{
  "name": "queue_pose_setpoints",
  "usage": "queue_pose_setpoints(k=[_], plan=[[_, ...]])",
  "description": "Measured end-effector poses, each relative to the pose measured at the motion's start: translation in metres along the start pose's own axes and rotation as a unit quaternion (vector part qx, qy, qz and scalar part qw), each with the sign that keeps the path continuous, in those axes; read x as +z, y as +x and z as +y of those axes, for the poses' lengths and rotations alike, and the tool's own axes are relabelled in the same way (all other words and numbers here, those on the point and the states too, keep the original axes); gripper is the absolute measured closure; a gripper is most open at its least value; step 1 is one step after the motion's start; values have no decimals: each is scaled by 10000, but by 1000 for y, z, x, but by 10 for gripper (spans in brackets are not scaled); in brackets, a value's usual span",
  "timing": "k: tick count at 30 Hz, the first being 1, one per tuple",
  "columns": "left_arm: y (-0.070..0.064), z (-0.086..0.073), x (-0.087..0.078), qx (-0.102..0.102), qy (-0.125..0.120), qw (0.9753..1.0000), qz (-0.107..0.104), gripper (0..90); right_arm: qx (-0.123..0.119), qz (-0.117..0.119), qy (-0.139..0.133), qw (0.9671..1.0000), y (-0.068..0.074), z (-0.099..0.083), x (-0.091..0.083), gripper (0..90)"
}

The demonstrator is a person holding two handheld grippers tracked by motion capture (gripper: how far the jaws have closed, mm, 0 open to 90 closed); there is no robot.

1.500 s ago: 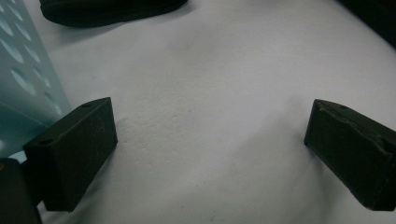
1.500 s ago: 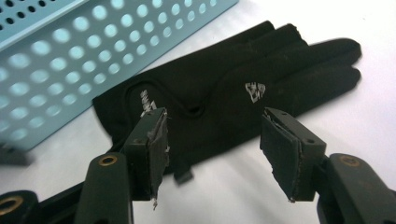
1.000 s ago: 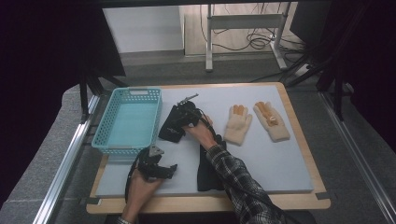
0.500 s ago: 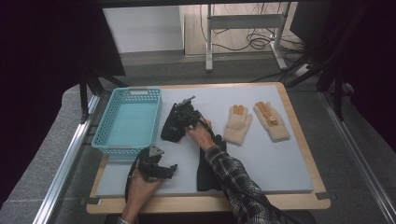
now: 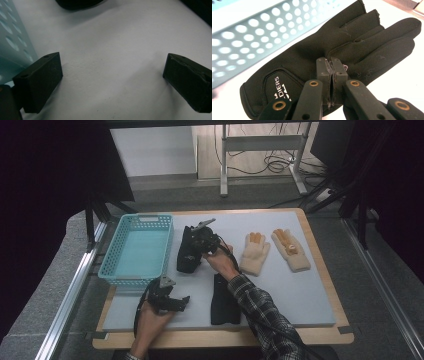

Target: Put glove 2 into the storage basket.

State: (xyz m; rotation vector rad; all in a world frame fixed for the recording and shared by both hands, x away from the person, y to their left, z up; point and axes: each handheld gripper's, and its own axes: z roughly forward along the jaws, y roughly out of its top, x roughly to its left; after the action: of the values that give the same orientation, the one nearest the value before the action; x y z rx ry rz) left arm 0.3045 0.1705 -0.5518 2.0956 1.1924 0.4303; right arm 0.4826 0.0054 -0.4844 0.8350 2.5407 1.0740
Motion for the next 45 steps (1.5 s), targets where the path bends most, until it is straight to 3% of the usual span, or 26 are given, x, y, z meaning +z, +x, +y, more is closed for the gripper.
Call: queue_pose_setpoints(k=[12,25,37,45], plan=[[0,0,0,2,1,10000,-1,27,-122,254,-255,9993,7,-1,-51,862],[0,0,0,6,-2,10000,-3,26,-122,439,-443,9980,12,-16,-103,862],[0,0,0,-27,-12,10000,-8,26,51,469,-395,9981,11,-47,-140,862],[0,0,0,-31,1,10000,-16,26,237,412,-361,9982,14,-81,-174,862]])
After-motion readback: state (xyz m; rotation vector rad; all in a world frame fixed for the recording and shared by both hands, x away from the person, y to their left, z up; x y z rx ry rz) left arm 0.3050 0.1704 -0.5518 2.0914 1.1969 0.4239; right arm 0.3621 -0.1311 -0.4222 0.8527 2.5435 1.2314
